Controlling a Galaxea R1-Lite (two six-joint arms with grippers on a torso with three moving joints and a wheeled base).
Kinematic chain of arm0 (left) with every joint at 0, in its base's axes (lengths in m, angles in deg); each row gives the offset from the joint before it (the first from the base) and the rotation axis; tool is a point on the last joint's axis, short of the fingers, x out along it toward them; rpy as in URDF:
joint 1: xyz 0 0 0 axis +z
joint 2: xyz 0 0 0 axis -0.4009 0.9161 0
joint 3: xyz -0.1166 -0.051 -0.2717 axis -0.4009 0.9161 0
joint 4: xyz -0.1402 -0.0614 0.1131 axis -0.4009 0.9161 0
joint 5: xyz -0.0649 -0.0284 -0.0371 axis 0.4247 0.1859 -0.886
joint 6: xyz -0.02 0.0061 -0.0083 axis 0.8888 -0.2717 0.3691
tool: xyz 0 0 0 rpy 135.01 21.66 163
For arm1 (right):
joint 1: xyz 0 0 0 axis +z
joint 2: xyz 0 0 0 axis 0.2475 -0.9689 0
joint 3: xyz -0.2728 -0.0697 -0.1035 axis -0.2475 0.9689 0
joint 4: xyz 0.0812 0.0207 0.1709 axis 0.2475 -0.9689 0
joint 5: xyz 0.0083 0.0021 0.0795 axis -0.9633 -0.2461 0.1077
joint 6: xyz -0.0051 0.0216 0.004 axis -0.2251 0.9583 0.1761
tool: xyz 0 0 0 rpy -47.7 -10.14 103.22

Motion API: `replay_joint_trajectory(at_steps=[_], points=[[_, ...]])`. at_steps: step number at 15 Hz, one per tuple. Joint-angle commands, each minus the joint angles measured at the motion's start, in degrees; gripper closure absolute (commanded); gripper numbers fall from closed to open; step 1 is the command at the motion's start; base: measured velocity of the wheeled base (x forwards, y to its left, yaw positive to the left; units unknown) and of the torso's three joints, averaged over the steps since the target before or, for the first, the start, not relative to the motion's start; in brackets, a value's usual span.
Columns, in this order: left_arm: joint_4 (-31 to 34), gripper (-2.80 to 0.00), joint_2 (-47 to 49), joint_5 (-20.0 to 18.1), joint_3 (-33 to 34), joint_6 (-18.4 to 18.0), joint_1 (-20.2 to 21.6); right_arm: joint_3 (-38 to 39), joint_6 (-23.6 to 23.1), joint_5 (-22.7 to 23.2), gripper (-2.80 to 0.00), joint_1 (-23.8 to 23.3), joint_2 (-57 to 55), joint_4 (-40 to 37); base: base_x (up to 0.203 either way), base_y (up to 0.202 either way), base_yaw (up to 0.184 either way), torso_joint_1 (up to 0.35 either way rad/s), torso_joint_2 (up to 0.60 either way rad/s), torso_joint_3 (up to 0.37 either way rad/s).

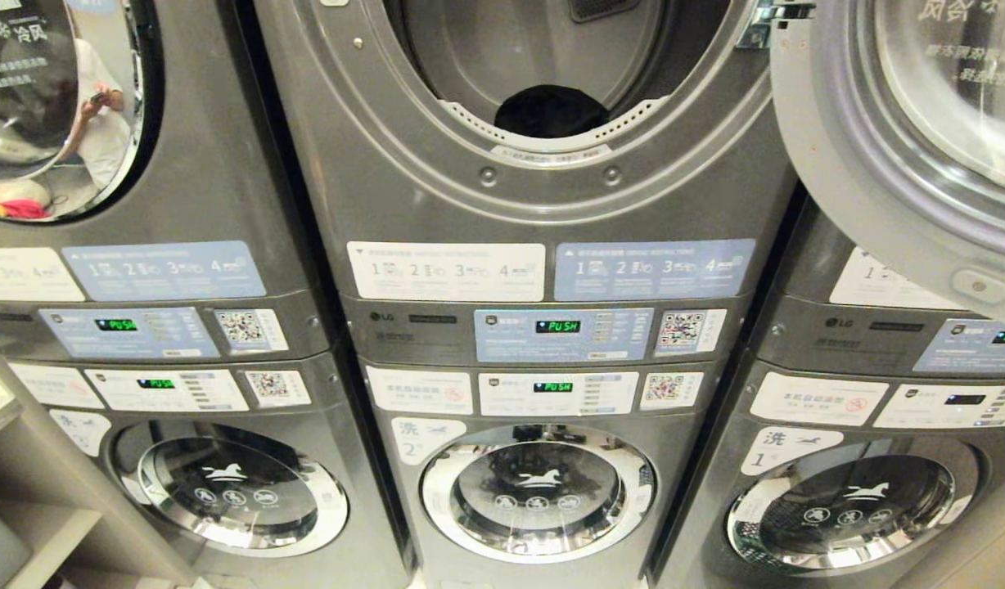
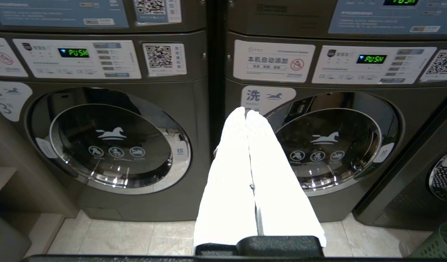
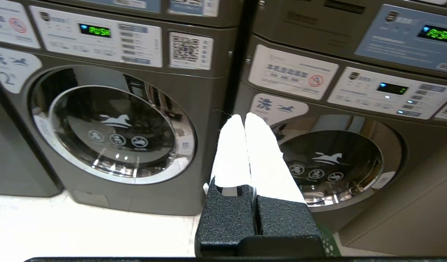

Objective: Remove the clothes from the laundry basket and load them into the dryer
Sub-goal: Close the dryer

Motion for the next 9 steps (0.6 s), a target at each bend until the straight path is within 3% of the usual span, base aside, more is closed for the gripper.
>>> replay_joint_trajectory(at_steps=[1, 9], points=[[0.01, 0.0, -0.02, 0.02, 0.0, 0.01, 0.0, 0.0, -0.07, -0.04, 0.0, 0.0, -0.07, -0.04, 0.0, -0.189, -0.001, -0.001, 0.01, 0.005], [0.01, 0.0, -0.02, 0.02, 0.0, 0.01, 0.0, 0.0, -0.07, 0.03, 0.0, 0.0, -0.07, 0.04, 0.0, -0.196, 0.002, 0.003, 0.0, 0.002]])
